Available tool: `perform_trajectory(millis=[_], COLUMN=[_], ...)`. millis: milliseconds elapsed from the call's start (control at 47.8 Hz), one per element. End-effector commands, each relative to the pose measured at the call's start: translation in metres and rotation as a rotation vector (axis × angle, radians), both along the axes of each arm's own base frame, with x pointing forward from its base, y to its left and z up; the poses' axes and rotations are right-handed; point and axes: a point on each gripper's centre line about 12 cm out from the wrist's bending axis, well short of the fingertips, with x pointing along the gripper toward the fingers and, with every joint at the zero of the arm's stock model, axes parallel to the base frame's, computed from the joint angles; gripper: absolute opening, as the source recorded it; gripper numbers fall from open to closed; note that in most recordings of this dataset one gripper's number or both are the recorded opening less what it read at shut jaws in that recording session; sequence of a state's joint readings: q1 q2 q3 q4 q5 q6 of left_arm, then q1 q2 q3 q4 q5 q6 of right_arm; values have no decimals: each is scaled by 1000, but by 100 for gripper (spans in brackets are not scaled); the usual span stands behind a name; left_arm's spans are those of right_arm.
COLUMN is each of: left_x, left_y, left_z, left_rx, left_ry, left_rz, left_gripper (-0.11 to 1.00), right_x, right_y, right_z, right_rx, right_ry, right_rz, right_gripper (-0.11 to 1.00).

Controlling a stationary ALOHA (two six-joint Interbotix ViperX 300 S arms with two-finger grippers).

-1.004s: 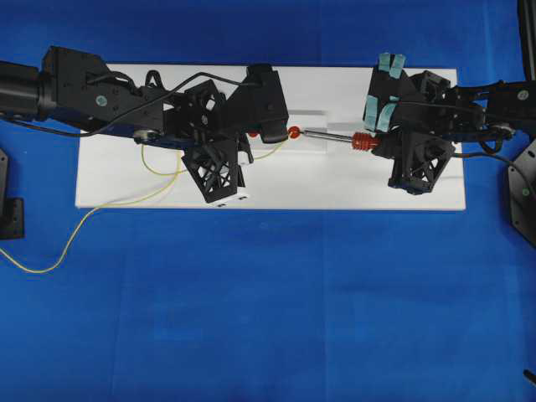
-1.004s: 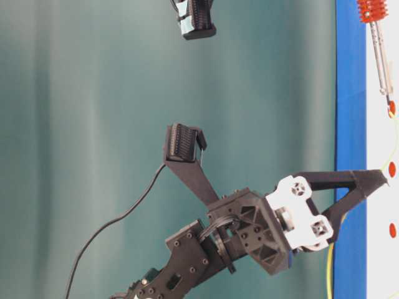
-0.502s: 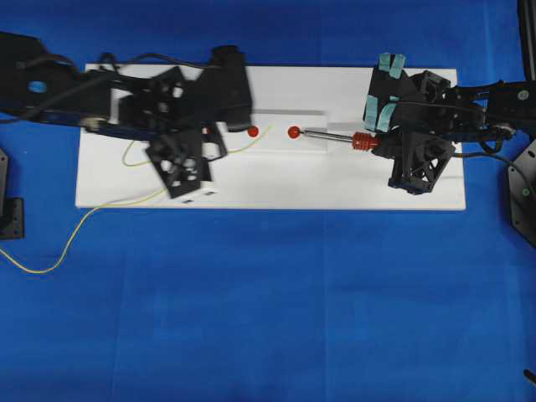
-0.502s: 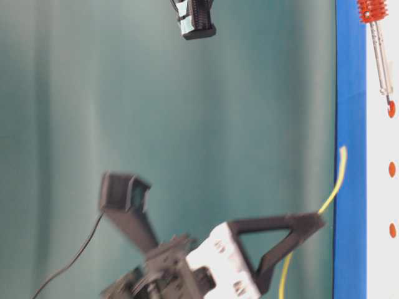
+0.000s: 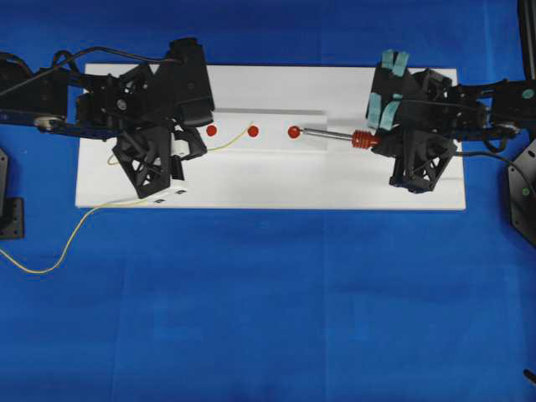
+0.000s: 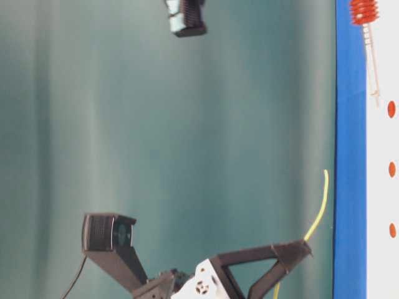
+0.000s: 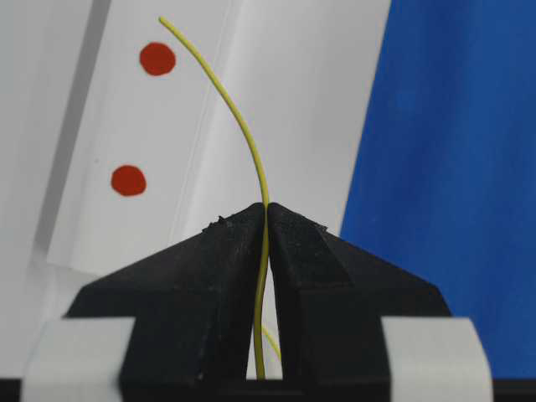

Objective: Touch the tip of the soldering iron to the tip of the solder at the mark.
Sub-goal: 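Withdraw both tools away from the red dots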

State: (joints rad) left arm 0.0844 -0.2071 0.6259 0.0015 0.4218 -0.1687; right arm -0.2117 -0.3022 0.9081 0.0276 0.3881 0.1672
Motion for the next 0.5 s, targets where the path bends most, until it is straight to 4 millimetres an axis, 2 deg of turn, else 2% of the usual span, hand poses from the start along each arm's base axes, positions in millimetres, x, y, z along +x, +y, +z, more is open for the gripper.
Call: perform_trajectory(millis=[0,272,481], left_x=[-4,-18,-19], left_y=[-1,-2,-2], left_z=[11,12,12], left_rx=[5,-1,-6], left_ry=[-41,-77,-87], left_rz=[-2,8,13], left_gripper=[3,3,3], right_x=[-2,-31,-33], right_y=[0,5,5], right_z=[19,35,42], right_rx=[-14,-35,-45], right_ry=[-71,-171,-232], right_rz=[-3,-12,-15], right_gripper=[6,6,6])
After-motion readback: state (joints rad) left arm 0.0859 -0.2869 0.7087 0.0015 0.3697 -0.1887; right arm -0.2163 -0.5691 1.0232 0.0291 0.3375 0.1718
